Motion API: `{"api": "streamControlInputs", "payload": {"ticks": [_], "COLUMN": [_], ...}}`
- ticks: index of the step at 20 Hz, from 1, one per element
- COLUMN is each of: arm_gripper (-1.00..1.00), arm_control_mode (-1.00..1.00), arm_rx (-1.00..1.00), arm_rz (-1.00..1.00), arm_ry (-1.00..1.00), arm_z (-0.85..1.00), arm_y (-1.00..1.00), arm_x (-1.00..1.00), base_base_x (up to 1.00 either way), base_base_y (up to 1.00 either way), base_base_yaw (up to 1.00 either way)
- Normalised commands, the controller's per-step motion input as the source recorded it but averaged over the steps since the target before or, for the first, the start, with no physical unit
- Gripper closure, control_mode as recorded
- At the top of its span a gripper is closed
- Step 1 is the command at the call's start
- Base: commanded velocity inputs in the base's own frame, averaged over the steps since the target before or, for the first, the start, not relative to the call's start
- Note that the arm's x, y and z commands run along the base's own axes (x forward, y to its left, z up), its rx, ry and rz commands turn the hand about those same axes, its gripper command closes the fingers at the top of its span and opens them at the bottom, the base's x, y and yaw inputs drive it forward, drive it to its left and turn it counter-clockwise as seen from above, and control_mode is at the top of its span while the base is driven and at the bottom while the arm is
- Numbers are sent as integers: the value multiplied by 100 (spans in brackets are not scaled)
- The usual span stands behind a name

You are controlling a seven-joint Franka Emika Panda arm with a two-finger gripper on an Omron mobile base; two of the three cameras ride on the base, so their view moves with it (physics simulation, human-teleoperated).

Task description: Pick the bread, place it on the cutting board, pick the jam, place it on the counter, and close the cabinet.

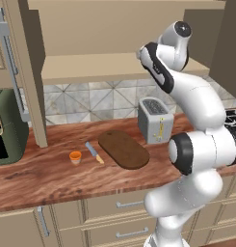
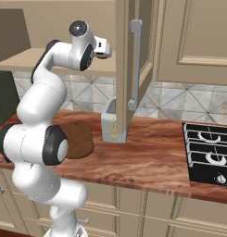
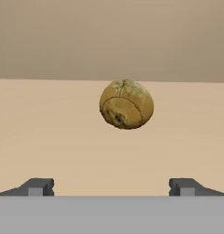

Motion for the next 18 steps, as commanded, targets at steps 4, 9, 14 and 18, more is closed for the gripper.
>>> {"api": "streamControlInputs", "payload": {"ticks": [4,9,14,18], "arm_gripper": [-100,-100,-100,-100], "arm_control_mode": [-100,-100,-100,-100], "arm_rx": [0,0,0,0], "arm_rz": [0,0,0,0], "arm_ry": [0,-1,-2,-2], "arm_z": [0,0,0,0], "arm_y": [-4,-1,0,0], "arm_x": [36,27,24,31], "base_base_x": [0,0,0,0], "base_base_y": [0,0,0,0], "base_base_yaw": [0,0,0,0]}}
